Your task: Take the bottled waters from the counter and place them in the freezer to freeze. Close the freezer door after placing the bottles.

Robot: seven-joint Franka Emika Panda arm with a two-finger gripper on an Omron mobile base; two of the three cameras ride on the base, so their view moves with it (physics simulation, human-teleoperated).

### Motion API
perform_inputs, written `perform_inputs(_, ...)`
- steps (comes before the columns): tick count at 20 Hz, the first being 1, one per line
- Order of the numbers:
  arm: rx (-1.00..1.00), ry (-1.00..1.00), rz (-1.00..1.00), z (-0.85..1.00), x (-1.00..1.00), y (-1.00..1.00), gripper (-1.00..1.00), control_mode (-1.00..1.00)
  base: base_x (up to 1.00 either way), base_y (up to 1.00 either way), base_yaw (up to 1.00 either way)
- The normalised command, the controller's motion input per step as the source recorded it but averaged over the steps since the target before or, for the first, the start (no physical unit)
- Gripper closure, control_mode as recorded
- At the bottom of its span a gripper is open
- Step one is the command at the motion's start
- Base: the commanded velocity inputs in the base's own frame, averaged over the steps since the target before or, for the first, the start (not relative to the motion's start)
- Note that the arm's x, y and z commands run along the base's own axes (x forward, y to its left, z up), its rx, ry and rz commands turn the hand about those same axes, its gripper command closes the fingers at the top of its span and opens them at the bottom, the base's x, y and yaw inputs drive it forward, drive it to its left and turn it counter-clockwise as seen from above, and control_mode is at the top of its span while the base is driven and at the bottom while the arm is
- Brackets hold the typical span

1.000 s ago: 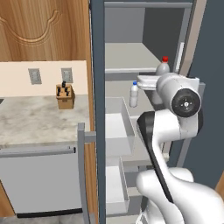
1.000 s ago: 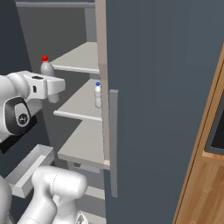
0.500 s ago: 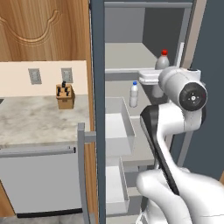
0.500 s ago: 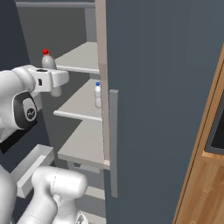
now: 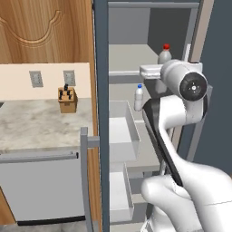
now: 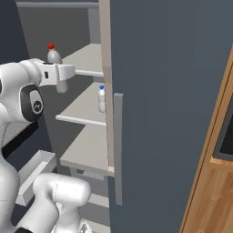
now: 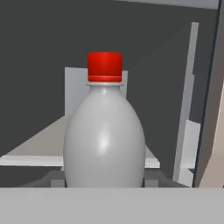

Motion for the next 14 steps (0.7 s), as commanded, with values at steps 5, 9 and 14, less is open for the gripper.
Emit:
perform_inputs(5,0.00,0.00,0.00,0.08,0.36,0.00,1.00,-1.00,0.00,0.00,0.00)
perform_inputs(9,0.00,0.00,0.00,0.27,0.25,0.00,1.00,-1.00,0.00,0.00,0.00)
perform_inputs(14,0.00,0.00,0.00,0.24,0.28,0.00,1.00,-1.00,0.00,0.00,0.00)
